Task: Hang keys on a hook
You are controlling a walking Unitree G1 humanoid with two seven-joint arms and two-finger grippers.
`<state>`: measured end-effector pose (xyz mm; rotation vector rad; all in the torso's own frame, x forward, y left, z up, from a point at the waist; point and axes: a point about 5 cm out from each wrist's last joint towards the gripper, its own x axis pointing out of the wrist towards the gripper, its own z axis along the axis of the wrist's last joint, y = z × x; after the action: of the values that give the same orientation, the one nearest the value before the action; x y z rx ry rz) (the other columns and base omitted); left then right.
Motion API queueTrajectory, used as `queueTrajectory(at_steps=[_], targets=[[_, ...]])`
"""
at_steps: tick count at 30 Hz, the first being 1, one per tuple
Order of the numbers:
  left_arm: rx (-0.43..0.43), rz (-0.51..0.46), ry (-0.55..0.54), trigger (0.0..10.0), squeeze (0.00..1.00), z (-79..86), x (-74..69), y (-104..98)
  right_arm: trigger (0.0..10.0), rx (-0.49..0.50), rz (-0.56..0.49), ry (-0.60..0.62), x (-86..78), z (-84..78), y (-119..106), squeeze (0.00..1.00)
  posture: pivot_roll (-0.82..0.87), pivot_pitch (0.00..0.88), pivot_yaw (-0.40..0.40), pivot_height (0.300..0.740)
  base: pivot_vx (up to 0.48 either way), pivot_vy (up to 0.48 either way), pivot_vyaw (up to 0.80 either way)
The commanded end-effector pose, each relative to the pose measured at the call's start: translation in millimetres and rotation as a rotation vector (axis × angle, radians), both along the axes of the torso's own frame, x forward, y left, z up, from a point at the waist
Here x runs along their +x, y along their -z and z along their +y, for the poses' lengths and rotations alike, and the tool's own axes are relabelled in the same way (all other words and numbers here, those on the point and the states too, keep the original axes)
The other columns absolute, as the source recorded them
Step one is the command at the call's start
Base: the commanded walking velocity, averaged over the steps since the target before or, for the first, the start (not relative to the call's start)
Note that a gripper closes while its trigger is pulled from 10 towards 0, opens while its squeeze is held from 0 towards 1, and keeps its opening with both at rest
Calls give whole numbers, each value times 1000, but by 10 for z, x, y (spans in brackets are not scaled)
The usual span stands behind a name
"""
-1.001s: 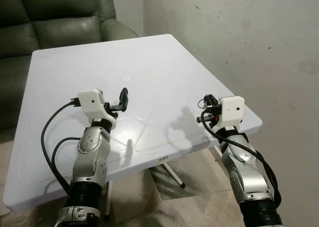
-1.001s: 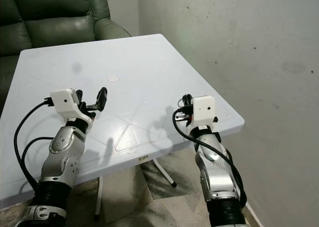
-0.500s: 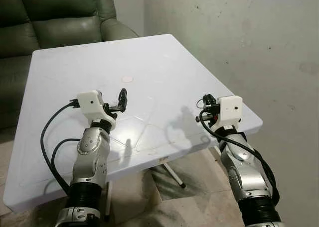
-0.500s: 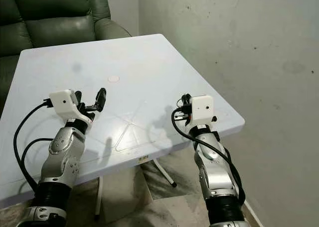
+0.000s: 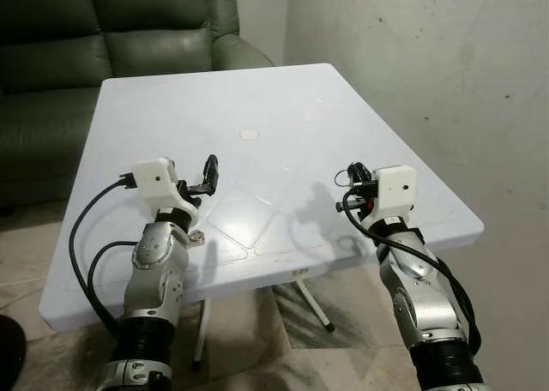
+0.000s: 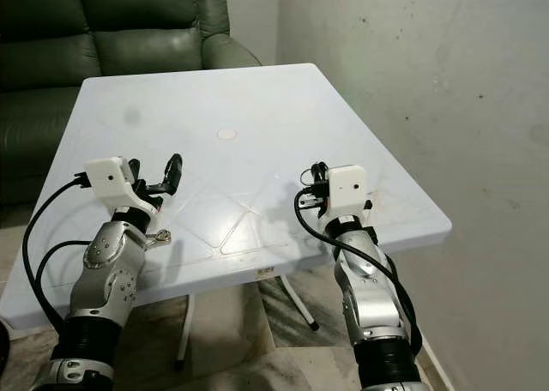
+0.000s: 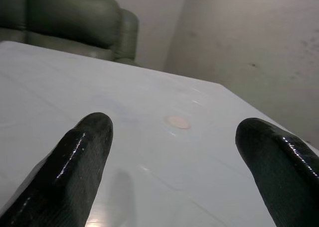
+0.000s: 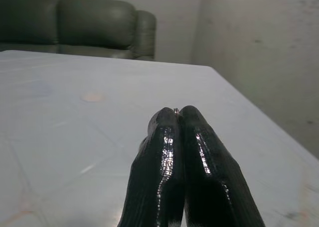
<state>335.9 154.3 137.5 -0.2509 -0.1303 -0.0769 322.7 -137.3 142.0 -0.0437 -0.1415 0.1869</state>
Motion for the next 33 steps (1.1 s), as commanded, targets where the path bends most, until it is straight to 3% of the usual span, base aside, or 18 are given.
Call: queueTrajectory(at_steps=[1, 20, 29, 33], targets=[[16, -11, 11, 10000, 0, -27, -2, -34, 10000, 1, 1, 17, -3, -34, -4, 0, -34, 2, -17, 732, 0, 0, -712], [-5, -9, 12, 10000, 0, -20, -7, -36, 10000, 8, 5, 17, -9, -31, -4, 0, -34, 15, -13, 732, 0, 0, -716], [-10, -2, 4, 10000, 0, -30, 6, -31, 10000, 7, 8, 15, -9, -27, -2, 0, -33, 11, -19, 732, 0, 464, -716], [-5, 9, -10, 10000, 0, -21, 0, -15, 10000, 4, 11, 9, -11, -22, 1, 0, -32, 12, -23, 732, 0, 0, -716]])
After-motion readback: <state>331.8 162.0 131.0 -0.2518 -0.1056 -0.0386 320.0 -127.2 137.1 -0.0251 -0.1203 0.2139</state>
